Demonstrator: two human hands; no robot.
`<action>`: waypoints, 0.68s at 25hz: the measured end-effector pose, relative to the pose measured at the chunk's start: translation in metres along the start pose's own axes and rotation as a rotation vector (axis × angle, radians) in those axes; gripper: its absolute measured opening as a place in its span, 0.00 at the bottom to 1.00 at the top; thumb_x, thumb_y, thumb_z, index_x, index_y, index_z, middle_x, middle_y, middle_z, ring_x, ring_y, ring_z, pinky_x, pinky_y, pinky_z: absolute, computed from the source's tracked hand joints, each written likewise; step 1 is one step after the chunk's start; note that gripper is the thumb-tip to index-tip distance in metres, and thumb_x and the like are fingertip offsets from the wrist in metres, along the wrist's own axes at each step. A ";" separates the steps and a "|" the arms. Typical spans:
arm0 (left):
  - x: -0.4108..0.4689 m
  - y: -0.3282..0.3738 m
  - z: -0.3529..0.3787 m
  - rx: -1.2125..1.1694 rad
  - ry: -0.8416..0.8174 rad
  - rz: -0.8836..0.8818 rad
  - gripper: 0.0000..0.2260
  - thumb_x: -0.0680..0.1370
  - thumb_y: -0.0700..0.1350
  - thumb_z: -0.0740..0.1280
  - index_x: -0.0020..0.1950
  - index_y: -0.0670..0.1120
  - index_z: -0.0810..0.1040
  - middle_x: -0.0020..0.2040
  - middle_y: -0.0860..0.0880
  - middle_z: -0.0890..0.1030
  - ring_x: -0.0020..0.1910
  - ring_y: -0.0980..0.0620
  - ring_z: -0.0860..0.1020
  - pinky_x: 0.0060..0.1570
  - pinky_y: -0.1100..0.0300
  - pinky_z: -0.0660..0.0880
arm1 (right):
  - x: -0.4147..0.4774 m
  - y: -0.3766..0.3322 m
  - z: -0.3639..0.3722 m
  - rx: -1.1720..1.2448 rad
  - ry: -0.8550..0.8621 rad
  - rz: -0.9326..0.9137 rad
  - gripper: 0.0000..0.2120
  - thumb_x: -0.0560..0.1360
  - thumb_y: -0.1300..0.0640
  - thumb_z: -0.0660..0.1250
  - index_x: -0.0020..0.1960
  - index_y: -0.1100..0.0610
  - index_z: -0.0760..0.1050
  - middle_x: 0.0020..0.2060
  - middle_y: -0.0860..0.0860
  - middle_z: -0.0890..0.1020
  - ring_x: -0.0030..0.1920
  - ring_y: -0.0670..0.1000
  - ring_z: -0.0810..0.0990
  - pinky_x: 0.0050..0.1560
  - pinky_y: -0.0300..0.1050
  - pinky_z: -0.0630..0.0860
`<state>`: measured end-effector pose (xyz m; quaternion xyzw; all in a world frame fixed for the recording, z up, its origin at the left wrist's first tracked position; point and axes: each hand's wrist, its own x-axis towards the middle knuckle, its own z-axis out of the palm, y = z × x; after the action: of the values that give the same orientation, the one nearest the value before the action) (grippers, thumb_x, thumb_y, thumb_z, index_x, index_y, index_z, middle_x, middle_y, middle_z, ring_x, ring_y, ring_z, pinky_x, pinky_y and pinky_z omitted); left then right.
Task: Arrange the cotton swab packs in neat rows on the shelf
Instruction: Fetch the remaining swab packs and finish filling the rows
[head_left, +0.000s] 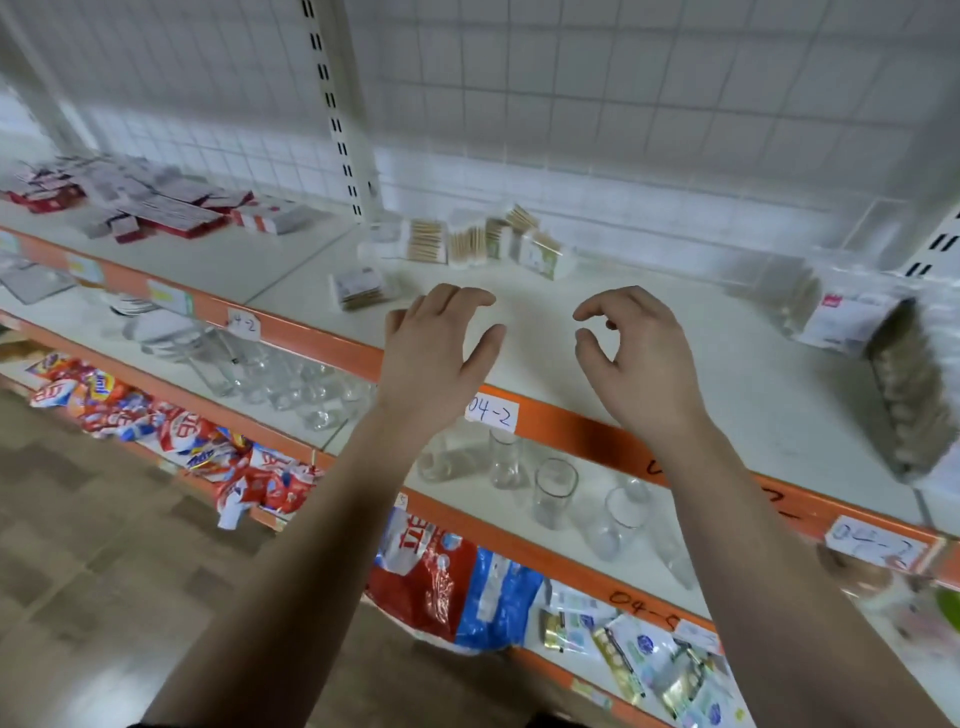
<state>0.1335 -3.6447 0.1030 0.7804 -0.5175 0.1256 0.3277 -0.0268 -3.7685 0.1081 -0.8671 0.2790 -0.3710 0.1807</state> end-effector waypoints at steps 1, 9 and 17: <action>0.003 -0.008 0.005 -0.007 0.002 -0.014 0.20 0.77 0.58 0.55 0.61 0.50 0.75 0.56 0.52 0.77 0.55 0.49 0.76 0.57 0.45 0.71 | 0.009 0.002 0.008 -0.003 -0.013 0.001 0.09 0.73 0.58 0.65 0.52 0.53 0.77 0.50 0.48 0.77 0.52 0.52 0.75 0.48 0.40 0.67; 0.031 -0.065 0.009 0.120 0.012 -0.137 0.19 0.78 0.57 0.57 0.64 0.51 0.74 0.61 0.51 0.77 0.60 0.49 0.74 0.58 0.56 0.62 | 0.071 -0.002 0.068 0.047 -0.132 -0.072 0.08 0.74 0.57 0.65 0.53 0.53 0.77 0.50 0.45 0.75 0.53 0.51 0.74 0.48 0.40 0.67; 0.065 -0.161 -0.011 0.097 -0.001 -0.203 0.18 0.75 0.54 0.60 0.63 0.51 0.74 0.59 0.51 0.77 0.58 0.47 0.73 0.53 0.55 0.63 | 0.115 -0.037 0.138 0.065 -0.152 -0.014 0.08 0.74 0.57 0.65 0.54 0.52 0.77 0.53 0.46 0.76 0.54 0.49 0.74 0.48 0.40 0.67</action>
<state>0.3058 -3.6445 0.0845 0.8439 -0.4292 0.1162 0.3000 0.1544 -3.7962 0.0986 -0.8884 0.2462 -0.3141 0.2269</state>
